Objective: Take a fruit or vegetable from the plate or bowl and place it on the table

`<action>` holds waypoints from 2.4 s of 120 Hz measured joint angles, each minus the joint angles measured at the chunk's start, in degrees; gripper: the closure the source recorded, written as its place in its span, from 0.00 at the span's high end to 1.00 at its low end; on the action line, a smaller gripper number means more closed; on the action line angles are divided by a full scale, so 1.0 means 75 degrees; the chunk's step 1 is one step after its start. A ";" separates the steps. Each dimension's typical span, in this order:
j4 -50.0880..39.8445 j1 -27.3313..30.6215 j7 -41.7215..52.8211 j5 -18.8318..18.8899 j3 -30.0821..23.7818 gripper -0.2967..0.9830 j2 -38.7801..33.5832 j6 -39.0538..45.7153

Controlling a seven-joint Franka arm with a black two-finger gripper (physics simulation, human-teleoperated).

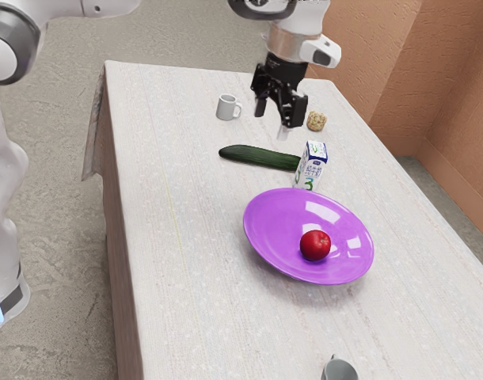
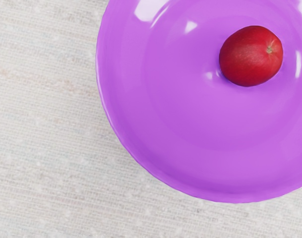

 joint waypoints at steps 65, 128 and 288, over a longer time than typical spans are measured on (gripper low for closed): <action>0.0169 -0.0427 -0.3382 0.0431 0.0049 0.77 0.1047 0.0065; -0.0447 -0.0086 -0.5078 0.0295 -0.1234 0.77 0.1818 0.2165; -0.0102 0.0490 -0.5680 -0.0166 -0.1313 0.77 0.3575 0.3697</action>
